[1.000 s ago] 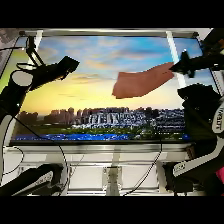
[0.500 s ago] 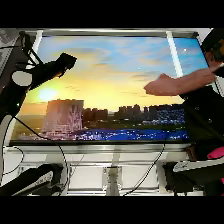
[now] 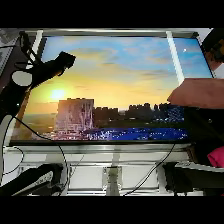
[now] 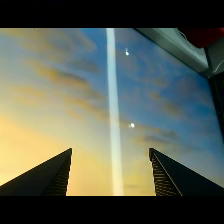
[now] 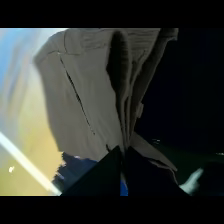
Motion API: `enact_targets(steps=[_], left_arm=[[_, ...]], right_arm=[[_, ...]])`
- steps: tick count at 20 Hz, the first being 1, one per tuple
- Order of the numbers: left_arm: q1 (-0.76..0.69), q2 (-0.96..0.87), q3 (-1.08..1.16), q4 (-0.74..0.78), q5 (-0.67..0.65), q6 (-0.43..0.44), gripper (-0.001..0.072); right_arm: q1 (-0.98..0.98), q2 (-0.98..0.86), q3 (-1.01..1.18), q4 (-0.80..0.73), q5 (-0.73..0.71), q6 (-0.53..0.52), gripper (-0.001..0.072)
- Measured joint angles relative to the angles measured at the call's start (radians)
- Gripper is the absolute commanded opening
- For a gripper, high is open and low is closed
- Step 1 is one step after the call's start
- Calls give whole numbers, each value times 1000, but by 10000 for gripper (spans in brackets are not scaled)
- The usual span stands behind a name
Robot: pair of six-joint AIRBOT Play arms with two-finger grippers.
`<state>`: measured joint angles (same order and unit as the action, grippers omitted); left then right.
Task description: Fold the clothes and pants, and hang the long-sleeved shirts on hangers.
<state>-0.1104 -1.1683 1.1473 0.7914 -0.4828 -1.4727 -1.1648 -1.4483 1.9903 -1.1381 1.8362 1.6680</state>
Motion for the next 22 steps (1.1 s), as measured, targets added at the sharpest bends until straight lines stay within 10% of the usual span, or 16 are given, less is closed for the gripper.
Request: enact_targets(steps=[3,5,8,11,13,14,22], left_arm=[[0,0,0,0,12,0,536],[0,0,0,0,16,0,536],[0,0,0,0,20,0,536],[0,0,0,0,22,0,524],[0,0,0,0,23,4,218],[0,2,1,0,23,16,8],[0,177,36,18,20,265,7]], right_arm=[[-98,39,-61,-46,3,-34,31],[-129,51,-83,-56,2,-46,290],[-150,58,-98,-71,1,-54,338],[-157,62,-104,-77,0,-57,300],[-159,63,-106,-20,-12,-50,23],[-156,63,-106,49,-23,-45,22],[117,63,-51,661,-109,-109,20]])
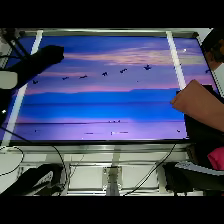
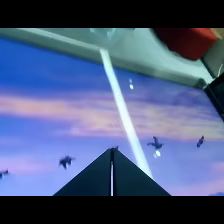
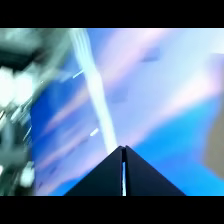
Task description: Fold the clothes and pants, and hang the long-sleeved shirts on hangers.
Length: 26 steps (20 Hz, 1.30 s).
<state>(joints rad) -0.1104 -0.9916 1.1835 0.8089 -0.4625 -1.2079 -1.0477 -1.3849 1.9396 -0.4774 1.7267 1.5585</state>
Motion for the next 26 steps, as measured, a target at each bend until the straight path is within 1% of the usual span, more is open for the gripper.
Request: enact_targets(steps=[4,7,10,17,26], left_arm=[[1,168,9,24,-26,28,7],[2,289,11,30,-43,13,7],[2,385,11,34,-53,-8,9],[2,507,11,35,-57,-23,9],[2,544,11,35,-57,-26,9]], right_arm=[[212,0,88,101,-48,-11,20],[327,2,119,146,-59,-14,22],[395,2,130,166,-68,-15,23],[449,2,136,184,-70,-15,23],[455,2,136,185,-71,-16,24]])
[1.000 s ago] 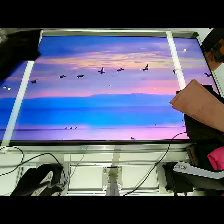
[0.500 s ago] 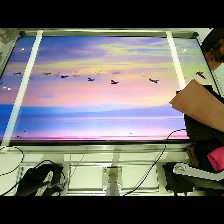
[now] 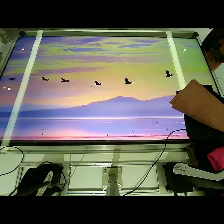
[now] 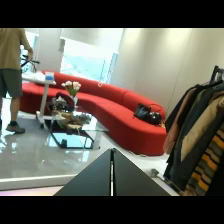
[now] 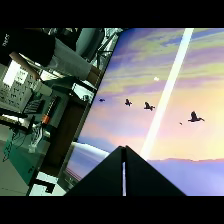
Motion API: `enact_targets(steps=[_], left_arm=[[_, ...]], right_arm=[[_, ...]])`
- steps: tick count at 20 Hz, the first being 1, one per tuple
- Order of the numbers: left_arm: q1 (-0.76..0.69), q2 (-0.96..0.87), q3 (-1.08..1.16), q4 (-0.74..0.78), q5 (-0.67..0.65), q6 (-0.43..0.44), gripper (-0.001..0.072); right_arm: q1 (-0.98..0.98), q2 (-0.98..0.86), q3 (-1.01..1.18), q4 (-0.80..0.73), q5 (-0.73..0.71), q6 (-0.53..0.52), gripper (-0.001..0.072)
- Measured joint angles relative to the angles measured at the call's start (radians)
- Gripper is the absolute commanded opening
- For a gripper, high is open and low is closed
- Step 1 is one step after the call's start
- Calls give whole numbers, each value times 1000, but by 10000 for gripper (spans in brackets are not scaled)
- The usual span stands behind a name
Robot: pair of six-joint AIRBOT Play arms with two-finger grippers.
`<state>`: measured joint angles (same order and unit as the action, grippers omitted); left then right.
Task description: Fold the clothes and pants, and hang the long-sleeved shirts on hangers.
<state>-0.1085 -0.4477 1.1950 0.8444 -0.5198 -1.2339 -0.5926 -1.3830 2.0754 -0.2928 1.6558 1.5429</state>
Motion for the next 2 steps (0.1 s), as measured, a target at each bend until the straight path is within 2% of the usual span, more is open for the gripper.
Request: enact_targets(steps=[2], left_arm=[[0,1,0,0,0,0,9]], right_arm=[[0,0,0,0,0,0,24]])
